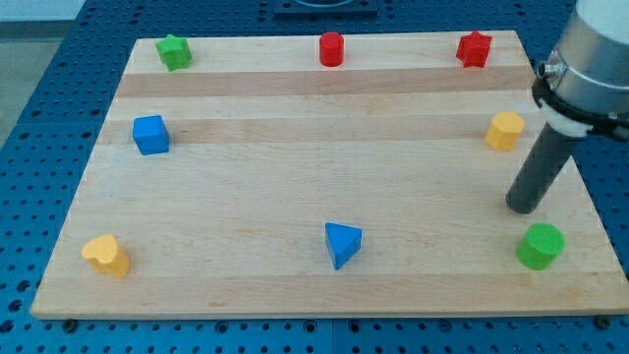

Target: Move the green circle diagonally top right to the blue triangle

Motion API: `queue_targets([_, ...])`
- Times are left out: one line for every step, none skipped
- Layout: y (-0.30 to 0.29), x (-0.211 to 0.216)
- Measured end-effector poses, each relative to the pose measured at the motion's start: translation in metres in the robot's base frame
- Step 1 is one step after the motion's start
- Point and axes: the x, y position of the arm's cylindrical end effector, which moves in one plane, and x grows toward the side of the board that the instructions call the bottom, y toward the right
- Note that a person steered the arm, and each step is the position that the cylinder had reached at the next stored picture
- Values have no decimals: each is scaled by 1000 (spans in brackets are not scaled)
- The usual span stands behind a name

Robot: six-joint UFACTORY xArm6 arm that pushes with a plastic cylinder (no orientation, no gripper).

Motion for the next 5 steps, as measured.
queue_targets([38, 5])
queue_targets([62, 34])
queue_targets([56, 70])
queue_targets([23, 85])
queue_targets([-11, 85])
